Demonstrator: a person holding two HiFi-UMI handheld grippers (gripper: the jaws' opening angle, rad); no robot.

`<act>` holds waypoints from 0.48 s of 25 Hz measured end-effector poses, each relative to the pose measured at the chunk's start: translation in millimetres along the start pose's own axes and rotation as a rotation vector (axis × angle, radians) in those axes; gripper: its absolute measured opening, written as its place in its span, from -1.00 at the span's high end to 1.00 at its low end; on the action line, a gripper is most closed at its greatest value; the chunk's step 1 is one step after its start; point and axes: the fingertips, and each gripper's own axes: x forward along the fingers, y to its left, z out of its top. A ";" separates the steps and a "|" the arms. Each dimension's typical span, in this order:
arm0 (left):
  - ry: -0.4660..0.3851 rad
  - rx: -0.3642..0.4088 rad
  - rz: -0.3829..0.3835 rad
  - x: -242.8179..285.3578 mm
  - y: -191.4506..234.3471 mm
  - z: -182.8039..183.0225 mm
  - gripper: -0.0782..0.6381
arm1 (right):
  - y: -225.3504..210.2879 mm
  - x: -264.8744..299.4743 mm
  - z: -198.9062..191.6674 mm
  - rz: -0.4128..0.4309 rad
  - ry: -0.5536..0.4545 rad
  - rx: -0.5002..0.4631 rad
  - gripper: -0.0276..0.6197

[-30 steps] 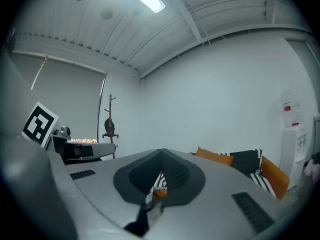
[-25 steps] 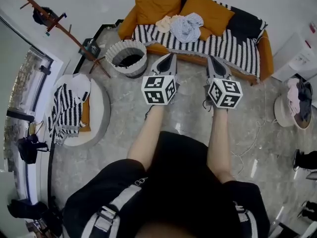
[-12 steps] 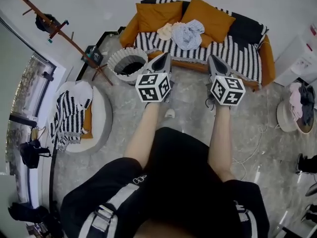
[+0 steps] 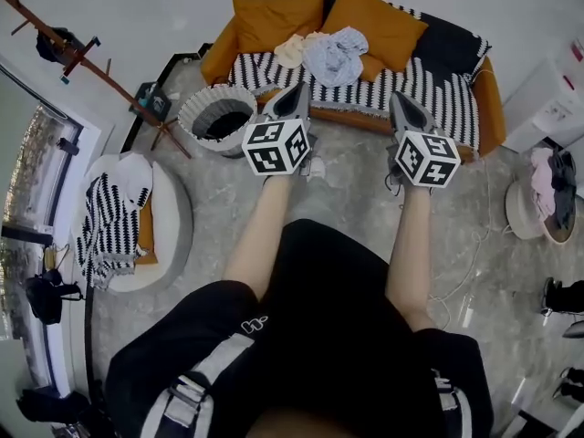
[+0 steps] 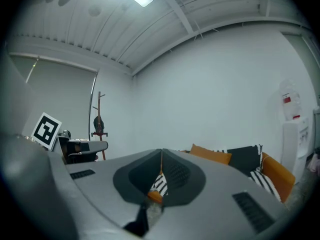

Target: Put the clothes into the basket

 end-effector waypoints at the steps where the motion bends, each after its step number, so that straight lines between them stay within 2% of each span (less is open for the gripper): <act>1: 0.003 -0.016 -0.002 11.9 7.1 -6.3 0.76 | -7.4 10.4 -3.2 -0.004 0.002 -0.005 0.88; 5: 0.030 -0.056 0.020 61.4 44.2 -23.1 0.76 | -35.6 60.2 -11.1 -0.028 -0.014 0.018 0.88; 6: 0.042 -0.060 0.025 75.5 55.1 -24.5 0.76 | -40.4 75.1 -9.6 -0.040 -0.027 0.007 0.88; 9: 0.078 -0.090 0.052 119.1 90.8 -28.2 0.76 | -43.8 126.2 -1.1 -0.045 -0.056 -0.104 0.88; 12: 0.139 -0.095 0.060 167.5 123.7 -35.9 0.76 | -48.5 188.7 -2.4 -0.017 -0.049 -0.100 0.88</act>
